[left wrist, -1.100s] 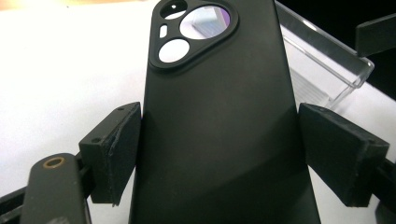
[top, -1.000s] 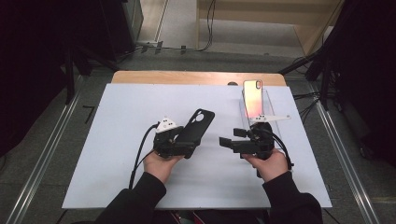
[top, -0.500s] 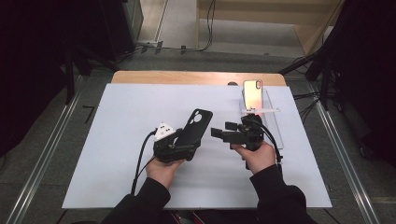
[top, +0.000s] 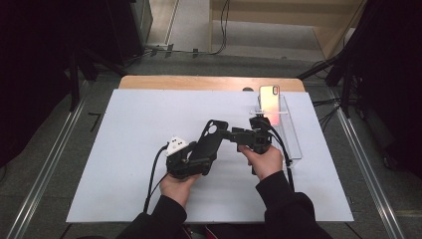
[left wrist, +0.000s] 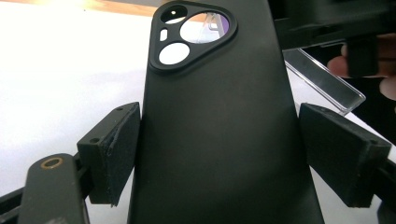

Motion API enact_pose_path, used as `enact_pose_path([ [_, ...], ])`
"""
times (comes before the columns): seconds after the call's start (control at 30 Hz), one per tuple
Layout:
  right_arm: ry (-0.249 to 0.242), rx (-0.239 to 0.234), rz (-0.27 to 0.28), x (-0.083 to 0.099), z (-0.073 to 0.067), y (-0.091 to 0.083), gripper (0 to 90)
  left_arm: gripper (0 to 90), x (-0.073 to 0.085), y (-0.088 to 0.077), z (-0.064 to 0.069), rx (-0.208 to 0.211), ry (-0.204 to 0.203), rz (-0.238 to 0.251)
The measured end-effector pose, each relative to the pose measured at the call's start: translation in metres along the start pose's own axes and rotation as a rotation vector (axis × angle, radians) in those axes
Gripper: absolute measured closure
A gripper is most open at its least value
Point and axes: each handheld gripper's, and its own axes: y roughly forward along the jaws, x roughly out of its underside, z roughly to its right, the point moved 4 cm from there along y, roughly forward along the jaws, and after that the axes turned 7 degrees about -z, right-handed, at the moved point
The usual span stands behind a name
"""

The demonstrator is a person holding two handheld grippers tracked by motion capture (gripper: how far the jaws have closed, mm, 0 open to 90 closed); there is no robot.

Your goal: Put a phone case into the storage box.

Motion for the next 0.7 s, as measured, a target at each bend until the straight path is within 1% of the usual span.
enact_pose_path([
  [0.07,0.022,0.004,-0.007,-0.001,0.002,0.004,35.4,16.4,0.001,0.001,0.001,-0.003,0.002,-0.003],
  [0.13,0.031,0.009,-0.008,-0.002,0.003,0.008,38.5,16.4,0.001,0.001,0.003,-0.003,0.009,0.001],
  [0.2,0.042,0.003,-0.019,-0.002,0.002,0.011,42.2,16.4,0.002,0.0,0.004,-0.004,0.014,0.003],
  [0.3,0.059,0.005,-0.027,-0.003,0.001,0.015,49.2,16.1,0.003,0.001,0.005,-0.003,0.014,0.005],
  [0.33,0.062,0.014,-0.017,-0.004,0.0,0.016,54.0,16.0,0.003,0.001,0.005,-0.005,0.011,0.002],
  [0.37,0.068,0.012,-0.016,-0.004,-0.001,0.016,55.9,16.0,0.004,0.001,0.005,-0.005,0.005,0.008],
  [0.5,0.08,-0.013,-0.008,-0.006,-0.003,0.016,64.2,15.8,0.005,0.002,0.004,-0.001,-0.001,0.006],
  [0.63,0.102,-0.059,0.002,-0.007,-0.005,0.012,72.7,15.8,0.006,0.003,0.005,0.013,-0.006,0.003],
  [0.7,0.111,-0.081,-0.002,-0.008,-0.007,0.01,74.9,15.6,0.006,0.004,0.006,0.02,-0.006,0.001],
])
